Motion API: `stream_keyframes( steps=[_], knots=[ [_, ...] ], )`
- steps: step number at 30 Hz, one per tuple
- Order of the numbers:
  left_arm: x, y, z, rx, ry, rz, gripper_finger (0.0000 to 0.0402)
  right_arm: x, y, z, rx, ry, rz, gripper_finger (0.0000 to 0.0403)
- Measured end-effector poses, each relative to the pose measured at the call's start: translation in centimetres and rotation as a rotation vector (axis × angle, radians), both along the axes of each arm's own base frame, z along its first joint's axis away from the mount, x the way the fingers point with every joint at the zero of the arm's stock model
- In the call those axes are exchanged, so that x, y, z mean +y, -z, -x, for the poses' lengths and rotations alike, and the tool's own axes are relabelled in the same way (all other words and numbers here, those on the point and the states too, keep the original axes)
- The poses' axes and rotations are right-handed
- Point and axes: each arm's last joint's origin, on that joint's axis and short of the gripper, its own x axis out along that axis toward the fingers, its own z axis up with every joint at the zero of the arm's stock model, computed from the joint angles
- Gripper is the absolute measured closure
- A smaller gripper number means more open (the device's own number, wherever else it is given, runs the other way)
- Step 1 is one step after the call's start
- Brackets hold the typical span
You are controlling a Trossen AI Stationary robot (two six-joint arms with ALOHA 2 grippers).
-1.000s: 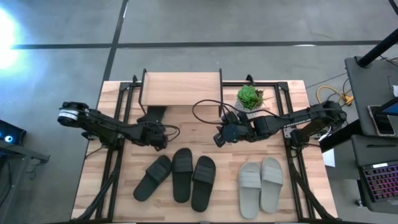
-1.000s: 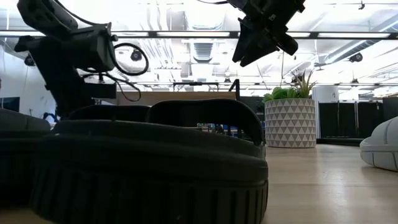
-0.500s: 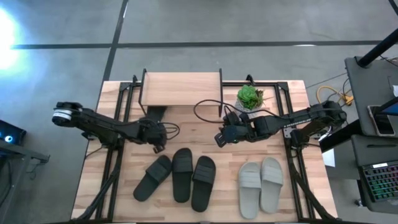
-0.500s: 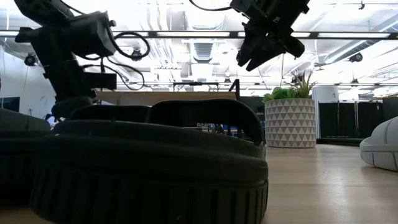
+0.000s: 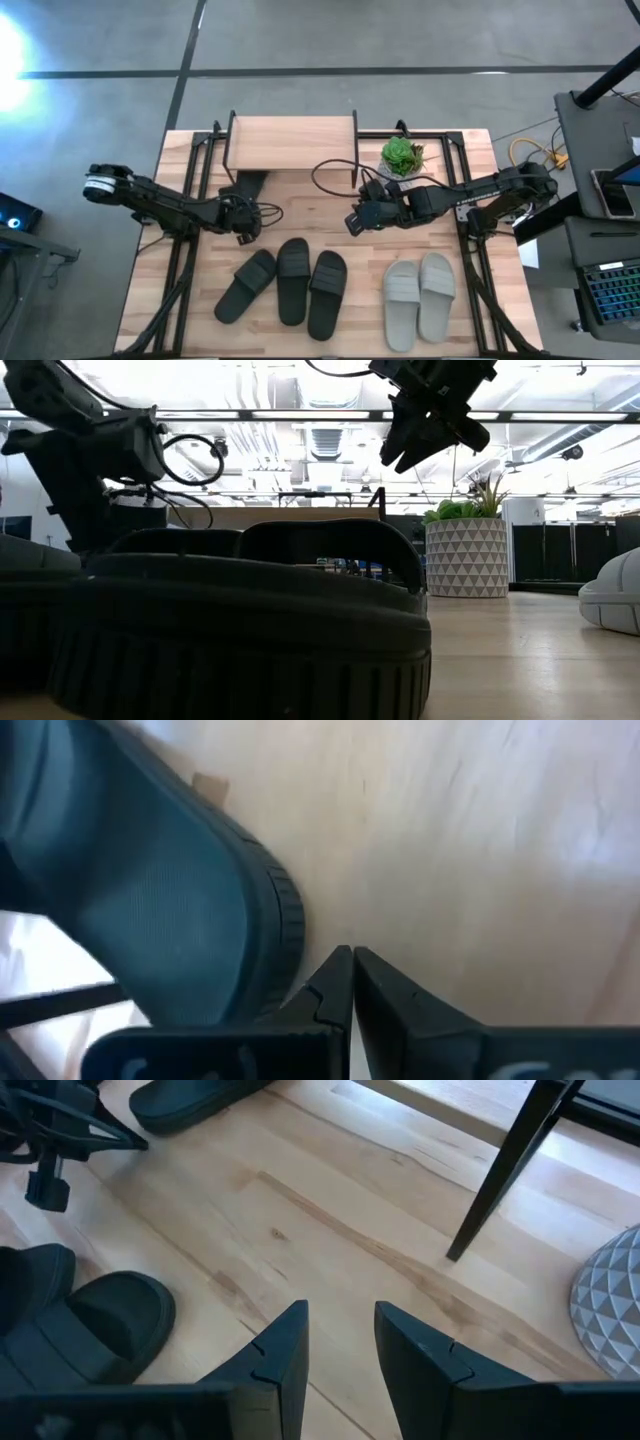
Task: Pick and place slides into the shelf
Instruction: Put the black slide under the shelf
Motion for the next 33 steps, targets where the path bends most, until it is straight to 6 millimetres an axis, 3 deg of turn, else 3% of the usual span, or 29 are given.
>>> stream_keyframes(
  steps=[9,15,19,26,33],
  knots=[
    [1.2,0.0,-1.1,-0.023,0.048,-0.165,0.0401,0.0,-0.1,0.0,-0.016,0.02,-0.012,0.0294],
    [2.7,0.8,-1.3,-0.012,0.004,-0.198,0.0401,0.0,-0.1,-0.1,-0.032,0.038,-0.027,0.0294],
    [2.7,0.1,-2.4,-0.063,0.049,-0.186,0.0401,0.0,-0.1,-0.1,-0.033,0.038,-0.028,0.0294],
    [1.3,-3.8,-4.0,-0.169,0.149,-0.095,0.0401,0.0,-0.1,-0.1,-0.033,0.038,-0.027,0.0294],
    [-1.3,-10.9,-4.3,-0.396,0.294,0.017,0.0401,0.0,-0.1,0.0,-0.025,0.033,-0.021,0.0294]
  ],
)
